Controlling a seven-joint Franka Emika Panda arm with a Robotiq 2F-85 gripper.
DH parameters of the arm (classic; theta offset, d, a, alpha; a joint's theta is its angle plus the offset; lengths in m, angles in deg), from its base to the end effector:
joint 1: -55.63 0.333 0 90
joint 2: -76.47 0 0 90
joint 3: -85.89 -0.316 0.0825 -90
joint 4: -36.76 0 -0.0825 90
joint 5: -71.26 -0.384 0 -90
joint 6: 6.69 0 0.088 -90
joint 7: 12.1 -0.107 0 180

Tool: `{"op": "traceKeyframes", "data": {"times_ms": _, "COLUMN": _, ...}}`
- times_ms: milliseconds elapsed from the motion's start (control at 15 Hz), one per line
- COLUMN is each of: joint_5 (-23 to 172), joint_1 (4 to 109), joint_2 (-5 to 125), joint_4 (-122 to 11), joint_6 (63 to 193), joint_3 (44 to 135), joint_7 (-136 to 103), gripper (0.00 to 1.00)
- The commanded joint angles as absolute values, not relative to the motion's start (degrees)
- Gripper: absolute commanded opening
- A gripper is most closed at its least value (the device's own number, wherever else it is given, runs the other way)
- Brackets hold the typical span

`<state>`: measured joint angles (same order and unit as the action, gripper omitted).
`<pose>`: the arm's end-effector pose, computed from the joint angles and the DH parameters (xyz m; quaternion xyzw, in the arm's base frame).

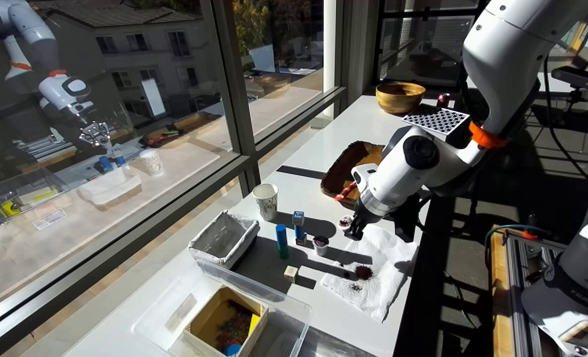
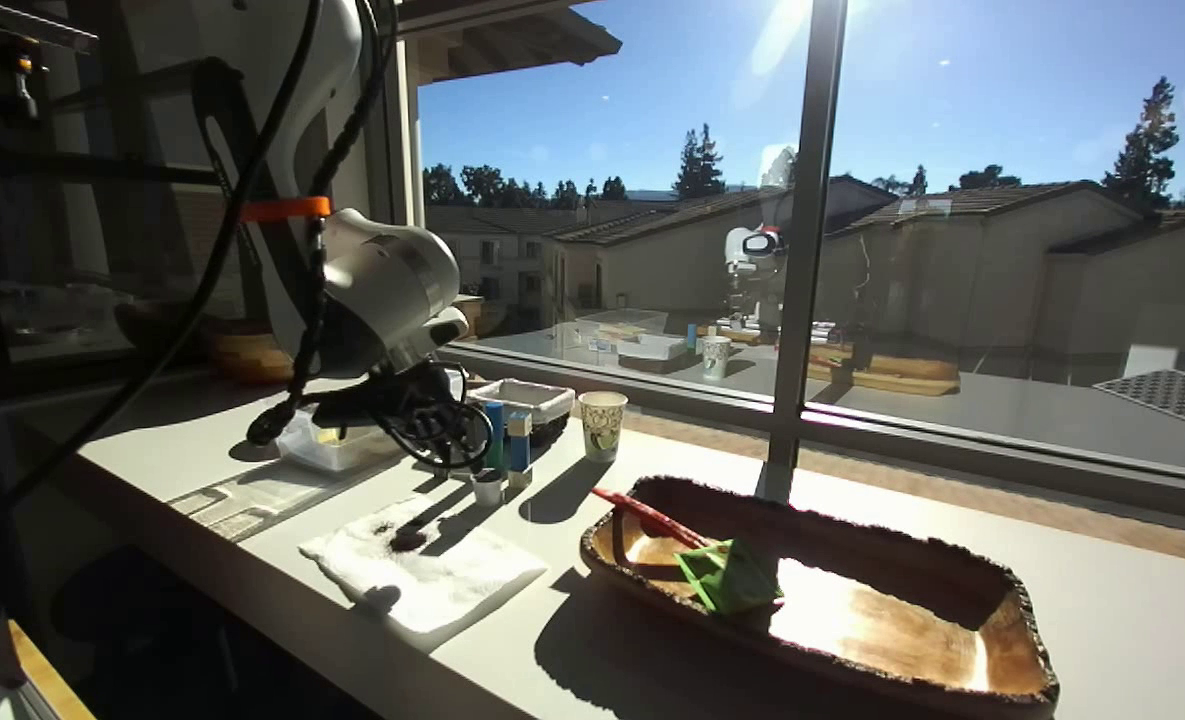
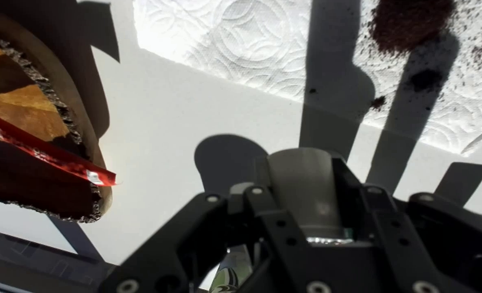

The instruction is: Pick up the bottle from the left and put some of the objects onto the towel

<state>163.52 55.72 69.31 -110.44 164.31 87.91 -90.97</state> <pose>0.4131 0.0558 0.2166 0.9680 0.0803 0.2118 0.1077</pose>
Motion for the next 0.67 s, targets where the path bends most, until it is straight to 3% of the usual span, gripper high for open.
{"op": "traceKeyframes", "data": {"times_ms": 0, "joint_5": 173.18, "joint_1": 54.91, "joint_2": 65.69, "joint_4": -107.26, "joint_6": 166.76, "joint_3": 88.47, "joint_7": -102.23, "gripper": 0.15}}
{"op": "traceKeyframes", "data": {"times_ms": 600, "joint_5": 199.14, "joint_1": 52.12, "joint_2": 59.62, "joint_4": -100.67, "joint_6": 165.06, "joint_3": 83.44, "joint_7": -133.27, "gripper": 0.15}}
